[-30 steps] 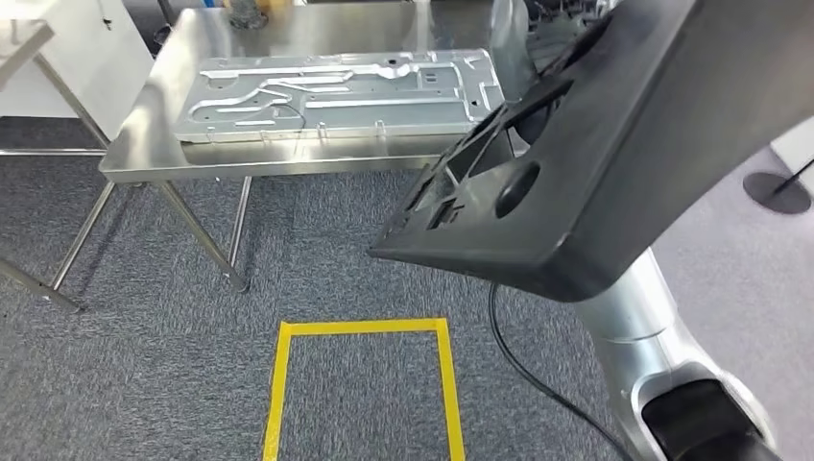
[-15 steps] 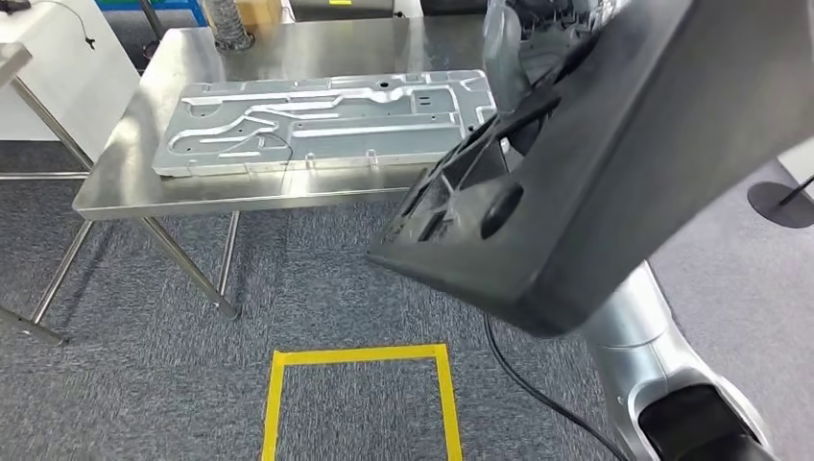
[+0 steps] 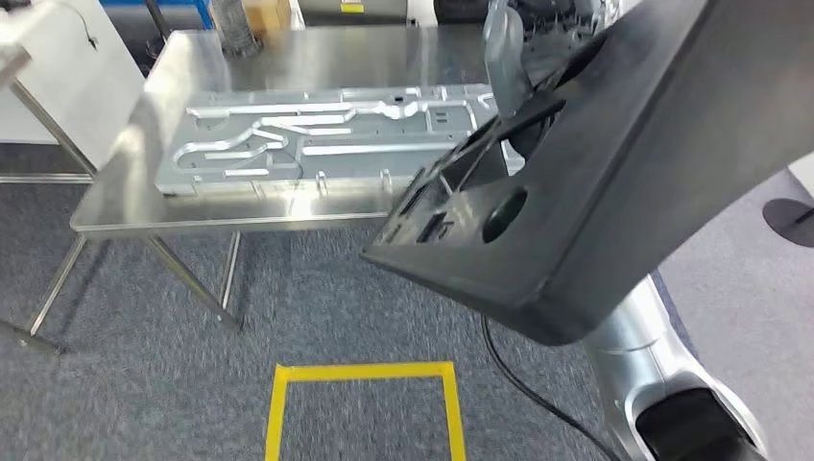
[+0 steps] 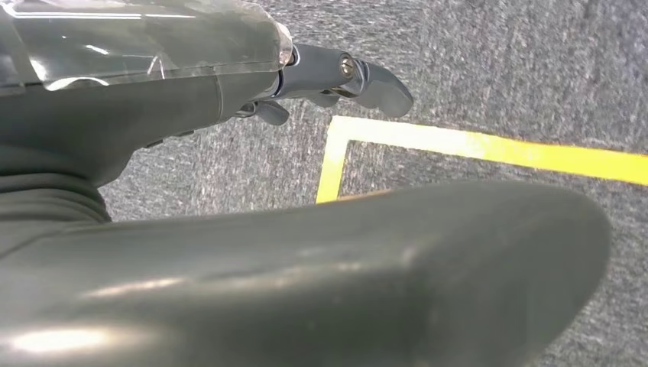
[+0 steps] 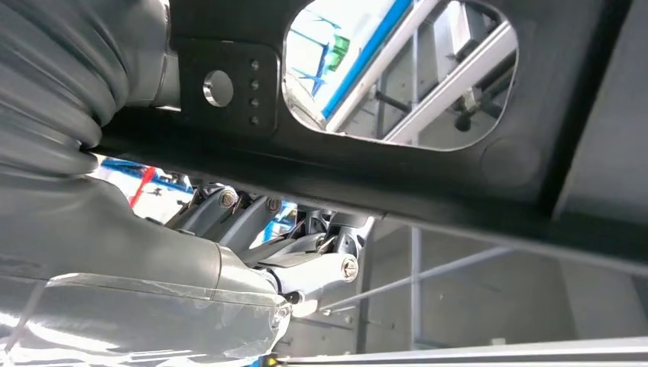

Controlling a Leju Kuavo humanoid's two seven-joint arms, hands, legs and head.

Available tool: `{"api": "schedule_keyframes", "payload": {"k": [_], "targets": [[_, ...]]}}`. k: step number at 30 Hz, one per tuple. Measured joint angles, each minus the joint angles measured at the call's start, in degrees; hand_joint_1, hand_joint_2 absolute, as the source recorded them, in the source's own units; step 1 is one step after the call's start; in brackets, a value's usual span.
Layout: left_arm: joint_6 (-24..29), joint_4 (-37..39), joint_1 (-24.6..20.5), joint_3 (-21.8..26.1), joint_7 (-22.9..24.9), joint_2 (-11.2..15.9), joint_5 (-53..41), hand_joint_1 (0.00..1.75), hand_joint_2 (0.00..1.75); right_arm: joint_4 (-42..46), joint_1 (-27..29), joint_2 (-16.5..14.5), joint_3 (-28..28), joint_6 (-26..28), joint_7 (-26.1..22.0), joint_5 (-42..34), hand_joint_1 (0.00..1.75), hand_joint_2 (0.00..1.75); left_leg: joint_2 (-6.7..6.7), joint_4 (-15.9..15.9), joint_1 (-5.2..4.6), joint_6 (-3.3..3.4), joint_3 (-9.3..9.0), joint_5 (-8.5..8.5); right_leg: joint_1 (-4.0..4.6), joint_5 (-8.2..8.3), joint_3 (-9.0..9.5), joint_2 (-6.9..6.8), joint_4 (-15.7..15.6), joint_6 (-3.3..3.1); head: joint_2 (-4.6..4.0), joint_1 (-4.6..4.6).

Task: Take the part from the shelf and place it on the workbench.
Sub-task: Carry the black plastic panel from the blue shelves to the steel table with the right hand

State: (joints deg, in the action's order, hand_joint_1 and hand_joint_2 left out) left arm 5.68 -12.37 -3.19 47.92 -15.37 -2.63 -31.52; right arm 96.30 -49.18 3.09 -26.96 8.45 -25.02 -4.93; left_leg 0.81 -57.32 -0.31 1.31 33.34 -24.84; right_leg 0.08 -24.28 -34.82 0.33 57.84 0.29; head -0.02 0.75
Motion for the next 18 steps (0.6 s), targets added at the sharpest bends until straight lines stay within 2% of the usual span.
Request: {"api": "schedule_keyframes", "payload": {"k": [3, 4, 5, 7, 8, 9, 10, 12, 13, 14, 15, 18], "targets": [[-0.03, -0.03, -0.13, 0.1, -0.11, 0.09, 0.0, 0.0, 0.0, 0.17, -0.11, -0.16, 0.06, -0.21, 0.02, -0.01, 1.75, 1.75, -0.17, -0.4, 0.01, -0.84, 0.03, -0.78, -0.25, -0.34, 0.54, 0.05, -0.88, -0.75, 0.0, 0.02], [-0.11, -0.05, -0.13, 0.13, -0.18, 0.1, 0.0, 0.0, 0.0, 0.22, -0.18, -0.22, 0.07, -0.28, 0.04, -0.02, 1.75, 1.75, -0.25, -1.81, 0.06, -1.17, 0.53, -1.62, -0.45, -0.42, 0.96, 0.0, -1.15, -1.02, 0.0, 0.02], [-0.19, -0.07, -0.13, 0.16, -0.25, 0.12, -0.01, 0.0, 0.0, 0.27, -0.24, -0.29, 0.06, -0.37, 0.08, -0.06, 1.75, 1.75, -0.31, -4.42, 0.18, -1.5, 1.68, -2.91, -0.59, -0.56, 1.41, -0.07, -1.37, -1.26, 0.0, 0.02], [-0.38, -0.07, -0.12, 0.28, -0.32, 0.07, -0.07, 0.0, 0.0, 0.26, -0.33, -0.46, 0.02, -0.84, 0.29, -0.34, 1.75, 1.75, -0.39, -12.5, 0.57, -2.07, 5.9, -6.0, -0.57, -1.05, 2.01, -0.19, -1.4, -1.55, 0.0, 0.02], [-0.43, -0.07, -0.09, 0.36, -0.32, 0.07, -0.15, 0.0, 0.0, 0.25, -0.31, -0.54, 0.0, -1.19, 0.44, -0.61, 1.75, 1.75, -0.4, -15.87, 0.74, -2.27, 7.95, -6.85, -0.55, -1.3, 2.25, -0.2, -1.38, -1.56, 0.0, 0.02], [-0.49, -0.07, -0.06, 0.43, -0.3, 0.07, -0.23, 0.0, 0.0, 0.25, -0.3, -0.58, -0.01, -1.64, 0.63, -0.98, 1.75, 1.75, -0.42, -17.44, 0.89, -2.42, 9.22, -6.63, -0.56, -1.57, 2.54, -0.19, -1.36, -1.52, 0.0, 0.02], [-0.52, -0.07, -0.04, 0.48, -0.27, 0.07, -0.31, 0.0, 0.0, 0.25, -0.3, -0.61, -0.01, -2.12, 0.79, -1.42, 1.75, 1.75, -0.45, -16.48, 1.02, -2.5, 9.24, -5.18, -0.58, -1.88, 2.9, -0.17, -1.32, -1.43, 0.0, 0.02], [-0.57, -0.07, -0.03, 0.54, -0.24, 0.08, -0.39, 0.0, 0.0, 0.25, -0.31, -0.69, -0.01, -3.12, 1.04, -2.43, 1.75, 1.75, -0.52, -9.02, 1.25, -2.54, 6.44, -0.28, -0.66, -2.73, 3.8, -0.13, -1.13, -1.06, 0.0, 0.02], [-0.58, -0.06, -0.05, 0.55, -0.21, 0.07, -0.41, 0.0, 0.0, 0.23, -0.34, -0.76, -0.02, -3.8, 1.16, -3.15, 1.75, 1.75, -0.53, -5.17, 1.21, -2.5, 4.73, 1.44, -0.58, -3.15, 4.06, -0.09, -0.95, -0.78, 0.0, 0.02], [-0.58, -0.05, -0.08, 0.56, -0.16, 0.07, -0.45, 0.0, 0.0, 0.2, -0.37, -0.88, -0.05, -4.6, 1.27, -4.06, 1.75, 1.75, -0.51, -2.55, 1.15, -2.31, 3.57, 2.3, -0.49, -3.45, 4.13, -0.04, -0.8, -0.49, 0.0, 0.02], [-0.57, -0.05, -0.11, 0.57, -0.11, 0.07, -0.48, 0.0, 0.0, 0.15, -0.36, -1.04, -0.12, -5.49, 1.42, -5.11, 1.75, 1.75, -0.49, -1.32, 1.07, -2.07, 3.07, 2.33, -0.37, -3.64, 4.06, 0.01, -0.72, -0.2, 0.0, 0.02], [-0.55, -0.04, -0.08, 0.61, -0.01, 0.06, -0.54, 0.0, 0.0, 0.08, -0.12, -1.77, -0.63, -7.91, 1.88, -8.09, 1.75, 1.75, -0.37, -0.92, 0.97, -1.02, 2.87, 1.72, -0.42, -4.11, 4.03, 0.03, -0.7, 0.67, 0.0, 0.01]]}}
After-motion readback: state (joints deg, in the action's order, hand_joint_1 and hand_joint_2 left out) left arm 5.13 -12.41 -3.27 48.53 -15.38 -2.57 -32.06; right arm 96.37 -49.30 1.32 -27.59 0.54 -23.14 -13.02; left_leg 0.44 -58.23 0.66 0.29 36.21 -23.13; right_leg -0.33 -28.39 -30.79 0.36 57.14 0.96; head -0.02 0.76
